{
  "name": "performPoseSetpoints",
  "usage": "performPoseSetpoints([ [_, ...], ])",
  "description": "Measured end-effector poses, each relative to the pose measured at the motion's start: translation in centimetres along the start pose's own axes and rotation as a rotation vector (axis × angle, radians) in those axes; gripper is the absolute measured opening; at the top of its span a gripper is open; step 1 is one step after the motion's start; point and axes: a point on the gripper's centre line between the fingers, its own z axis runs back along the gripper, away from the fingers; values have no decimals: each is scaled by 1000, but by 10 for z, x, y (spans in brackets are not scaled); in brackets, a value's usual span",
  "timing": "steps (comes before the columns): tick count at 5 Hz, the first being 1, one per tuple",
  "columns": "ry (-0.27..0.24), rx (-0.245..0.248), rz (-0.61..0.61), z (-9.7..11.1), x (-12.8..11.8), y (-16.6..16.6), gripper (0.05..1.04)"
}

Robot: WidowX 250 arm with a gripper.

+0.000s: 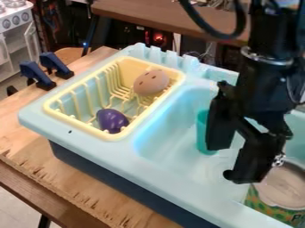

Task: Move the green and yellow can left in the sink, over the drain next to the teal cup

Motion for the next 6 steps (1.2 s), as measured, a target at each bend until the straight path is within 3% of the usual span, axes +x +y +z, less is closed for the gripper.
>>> performPoseSetpoints([
  [2,-126,-50,-35,1,20,-7,1003],
  [3,-224,-128,-36,6,31,-6,1002],
  [5,-237,-110,18,11,47,-33,1003],
  [6,-293,-137,22,11,56,-39,1003],
])
